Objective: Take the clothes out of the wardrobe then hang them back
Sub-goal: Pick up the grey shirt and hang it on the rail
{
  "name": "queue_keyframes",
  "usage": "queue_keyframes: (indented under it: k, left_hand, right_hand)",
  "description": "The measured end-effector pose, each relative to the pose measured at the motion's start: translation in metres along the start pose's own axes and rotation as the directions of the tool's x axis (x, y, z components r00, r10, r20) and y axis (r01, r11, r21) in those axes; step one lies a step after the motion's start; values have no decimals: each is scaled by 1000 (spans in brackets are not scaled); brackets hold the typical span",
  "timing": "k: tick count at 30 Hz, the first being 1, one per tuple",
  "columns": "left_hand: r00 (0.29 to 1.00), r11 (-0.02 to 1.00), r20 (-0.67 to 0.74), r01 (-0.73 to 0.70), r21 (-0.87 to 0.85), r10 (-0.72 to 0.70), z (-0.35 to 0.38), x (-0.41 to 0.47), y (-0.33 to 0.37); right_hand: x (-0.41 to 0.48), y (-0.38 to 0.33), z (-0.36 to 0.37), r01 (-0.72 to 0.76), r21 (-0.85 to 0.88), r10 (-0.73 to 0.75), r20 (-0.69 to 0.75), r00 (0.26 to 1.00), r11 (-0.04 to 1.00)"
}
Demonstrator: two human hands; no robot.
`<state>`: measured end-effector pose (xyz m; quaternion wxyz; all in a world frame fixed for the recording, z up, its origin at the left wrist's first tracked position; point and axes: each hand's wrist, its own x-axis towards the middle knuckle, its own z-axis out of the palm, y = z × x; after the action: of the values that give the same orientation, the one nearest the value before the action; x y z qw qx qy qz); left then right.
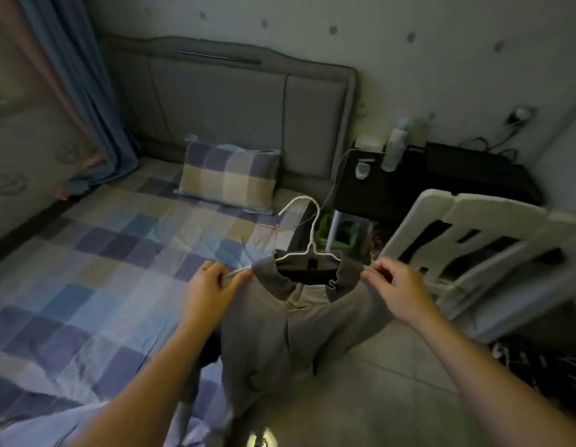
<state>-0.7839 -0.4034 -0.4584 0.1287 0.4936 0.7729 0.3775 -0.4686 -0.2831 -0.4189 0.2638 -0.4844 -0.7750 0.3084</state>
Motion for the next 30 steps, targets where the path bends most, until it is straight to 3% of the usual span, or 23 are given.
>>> queue_keyframes:
  k: [4,8,15,22,27,30]
  left_hand:
    - [980,985,108,-160,-59,166,69,44,64]
    - [915,933,187,-339,-124,357,135,92,135]
    - [737,797,312,-513,-319,600,254,174,293]
    - [552,621,319,-538,-569,771,353,211,470]
    - [386,433,253,-504,-748,887,393,195,598]
    - [325,339,198,-464,-818,925,402,174,677]
  right_hand:
    - [-8,49,-68,-98,-46,89,-166,982,994]
    - [-14,88,-133,-177,-50,148,-358,922,983]
    - [-11,138,-252,-349,-42,236,-659,714,936]
    - [-27,125,-373,-575,-132,198,-858,475,807]
    - [-57,92,-448,-752,-184,94,-946,310,634]
    - [-80,63,-492,-831,-195,33,-968,247,521]
